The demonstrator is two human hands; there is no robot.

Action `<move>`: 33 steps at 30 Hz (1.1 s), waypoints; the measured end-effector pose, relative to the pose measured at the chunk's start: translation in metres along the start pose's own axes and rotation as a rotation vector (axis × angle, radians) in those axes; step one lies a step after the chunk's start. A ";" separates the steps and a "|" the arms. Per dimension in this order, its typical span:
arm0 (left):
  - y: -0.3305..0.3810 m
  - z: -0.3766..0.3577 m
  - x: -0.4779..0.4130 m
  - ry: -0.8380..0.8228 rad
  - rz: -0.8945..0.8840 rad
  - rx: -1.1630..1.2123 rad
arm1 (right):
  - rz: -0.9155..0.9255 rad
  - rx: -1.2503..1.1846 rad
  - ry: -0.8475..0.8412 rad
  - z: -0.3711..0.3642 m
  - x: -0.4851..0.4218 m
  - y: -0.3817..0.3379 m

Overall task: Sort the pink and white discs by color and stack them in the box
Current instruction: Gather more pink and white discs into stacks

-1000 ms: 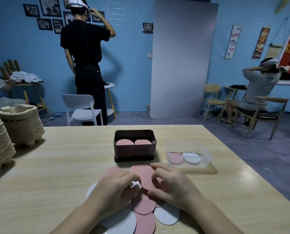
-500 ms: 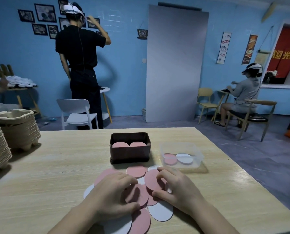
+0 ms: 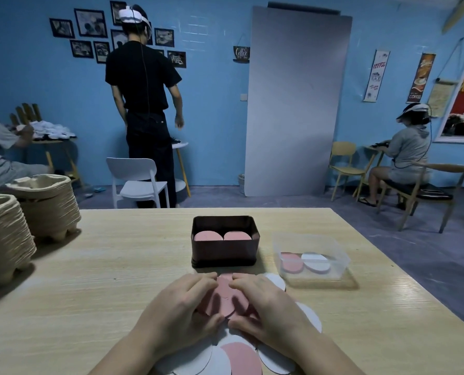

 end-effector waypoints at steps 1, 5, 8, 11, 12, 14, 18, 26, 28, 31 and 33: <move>0.003 0.000 -0.002 0.004 -0.026 0.000 | 0.006 -0.009 0.007 0.000 0.000 -0.001; 0.013 -0.006 -0.006 -0.023 -0.101 0.003 | 0.076 -0.025 0.073 0.001 0.000 -0.005; 0.008 -0.003 -0.002 -0.025 -0.035 0.026 | 0.037 -0.029 0.101 0.004 0.004 0.001; 0.006 0.001 0.002 -0.022 -0.005 0.077 | 0.003 -0.041 0.104 0.005 0.007 0.005; 0.005 0.002 0.003 -0.017 0.001 0.090 | 0.001 -0.041 0.105 0.005 0.007 0.005; 0.002 0.002 0.006 0.008 0.010 0.081 | 0.001 -0.037 0.109 0.005 0.007 0.005; 0.001 -0.001 0.008 0.027 -0.006 0.025 | 0.010 -0.022 0.096 0.004 0.007 0.003; 0.007 0.008 0.010 -0.002 0.032 0.079 | 0.023 -0.005 0.102 0.009 0.011 0.001; 0.006 0.015 0.014 -0.002 0.058 0.112 | 0.032 0.004 0.108 0.010 0.013 0.000; 0.004 0.025 0.025 -0.083 0.082 0.138 | 0.035 0.037 0.119 0.010 0.016 -0.002; 0.007 0.026 0.035 -0.188 0.042 0.127 | 0.031 0.046 0.122 0.011 0.016 -0.003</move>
Point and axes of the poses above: each hand's wrist, its own x-axis away from the middle knuckle, its own z-axis out of the back of the hand, y = z × x, the point moved 6 cm from there along -x, towards the middle knuckle, and after that the axes turned 1 degree about z, right-handed, at the moved point
